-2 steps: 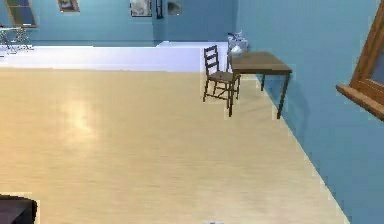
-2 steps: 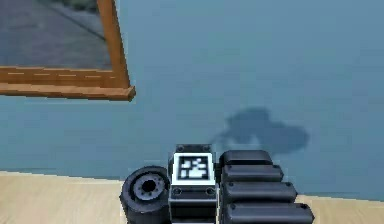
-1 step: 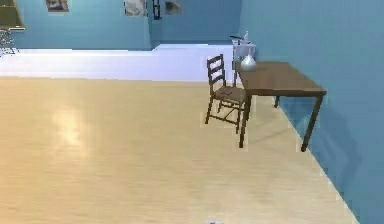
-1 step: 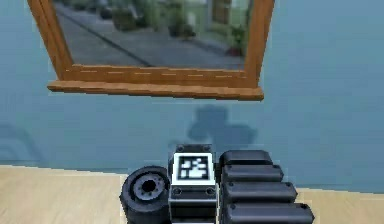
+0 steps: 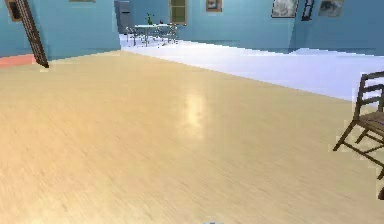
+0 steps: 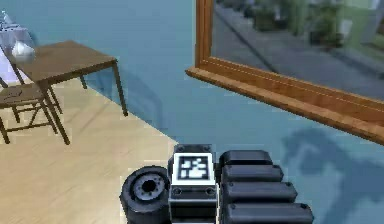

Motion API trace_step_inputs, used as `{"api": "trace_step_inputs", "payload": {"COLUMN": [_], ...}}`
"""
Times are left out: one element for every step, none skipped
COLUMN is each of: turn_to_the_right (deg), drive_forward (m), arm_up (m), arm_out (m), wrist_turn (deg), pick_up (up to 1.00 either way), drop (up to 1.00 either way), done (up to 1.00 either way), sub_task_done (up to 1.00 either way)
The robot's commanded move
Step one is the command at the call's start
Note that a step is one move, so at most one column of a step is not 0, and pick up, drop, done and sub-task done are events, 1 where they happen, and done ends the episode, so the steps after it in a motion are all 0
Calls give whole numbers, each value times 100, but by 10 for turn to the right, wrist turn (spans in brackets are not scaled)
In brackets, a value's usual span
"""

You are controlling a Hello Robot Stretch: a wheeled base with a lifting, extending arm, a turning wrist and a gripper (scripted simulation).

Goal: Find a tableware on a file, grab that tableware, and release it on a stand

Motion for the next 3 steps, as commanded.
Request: {"api": "trace_step_inputs", "payload": {"turn_to_the_right": [0,-450,-30], "drive_forward": [45,0,0], "arm_up": [0,0,0], "arm_out": [0,0,0], "wrist_turn": [0,0,0], "pick_up": [0,0,0], "drop": [0,0,0], "done": [0,0,0], "sub_task_done": [0,0,0]}}
